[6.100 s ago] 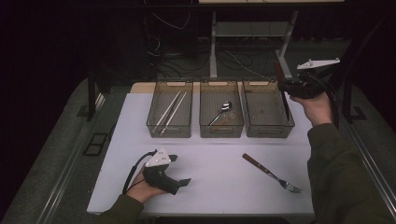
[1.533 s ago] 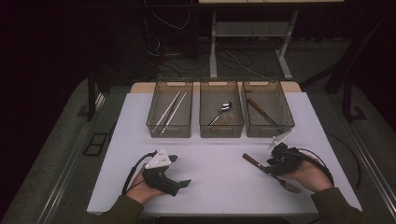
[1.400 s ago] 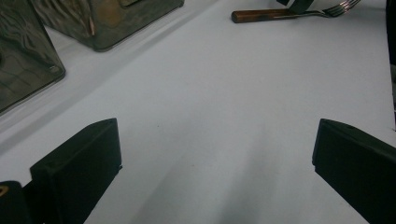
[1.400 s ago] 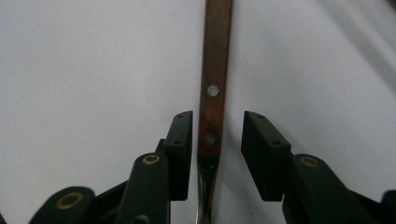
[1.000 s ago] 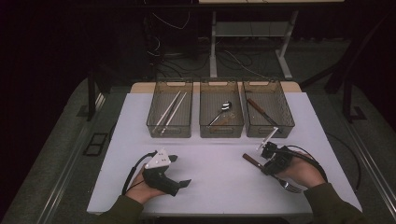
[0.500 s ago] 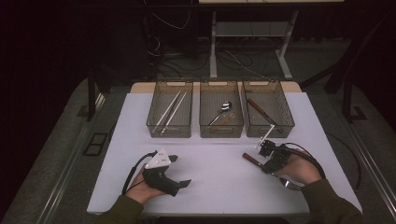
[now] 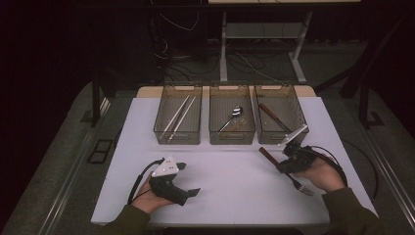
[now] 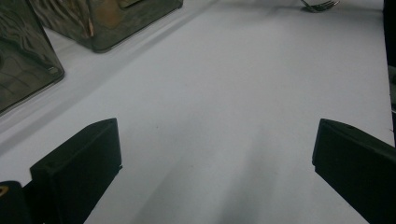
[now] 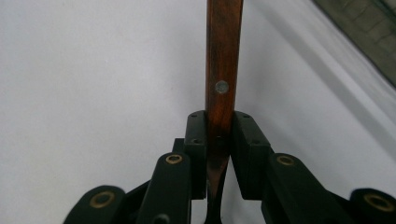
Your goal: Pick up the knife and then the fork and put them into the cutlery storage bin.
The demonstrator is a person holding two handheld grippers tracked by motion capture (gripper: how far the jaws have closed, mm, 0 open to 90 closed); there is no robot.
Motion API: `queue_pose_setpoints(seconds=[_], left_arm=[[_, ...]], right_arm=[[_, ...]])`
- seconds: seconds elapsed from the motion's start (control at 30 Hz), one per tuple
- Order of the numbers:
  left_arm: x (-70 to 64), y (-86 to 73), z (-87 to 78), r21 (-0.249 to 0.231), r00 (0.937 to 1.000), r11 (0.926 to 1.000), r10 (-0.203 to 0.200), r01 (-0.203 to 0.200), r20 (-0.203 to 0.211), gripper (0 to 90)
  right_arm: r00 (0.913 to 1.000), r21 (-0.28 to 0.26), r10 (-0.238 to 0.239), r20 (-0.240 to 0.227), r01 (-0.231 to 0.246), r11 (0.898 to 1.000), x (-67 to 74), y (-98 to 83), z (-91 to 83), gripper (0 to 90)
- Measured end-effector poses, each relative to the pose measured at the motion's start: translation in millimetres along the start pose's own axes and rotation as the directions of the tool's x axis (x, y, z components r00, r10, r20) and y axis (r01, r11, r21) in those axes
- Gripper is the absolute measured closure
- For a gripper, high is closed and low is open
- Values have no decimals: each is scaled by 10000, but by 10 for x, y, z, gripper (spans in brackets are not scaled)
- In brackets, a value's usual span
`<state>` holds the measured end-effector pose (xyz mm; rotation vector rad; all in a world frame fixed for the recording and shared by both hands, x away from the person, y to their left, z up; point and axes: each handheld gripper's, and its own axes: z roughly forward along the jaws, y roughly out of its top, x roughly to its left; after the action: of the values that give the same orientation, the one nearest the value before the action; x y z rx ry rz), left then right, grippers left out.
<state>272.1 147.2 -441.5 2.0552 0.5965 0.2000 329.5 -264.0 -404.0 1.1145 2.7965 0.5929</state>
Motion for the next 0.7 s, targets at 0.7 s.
queue_pose_setpoints(seconds=[0.7], left_arm=[[10,-2,-21,-95,10000,9999,-43,44,40,0]], right_arm=[[9873,-3017,1357,-827,-1546,9408,-264,-212,-256,776]])
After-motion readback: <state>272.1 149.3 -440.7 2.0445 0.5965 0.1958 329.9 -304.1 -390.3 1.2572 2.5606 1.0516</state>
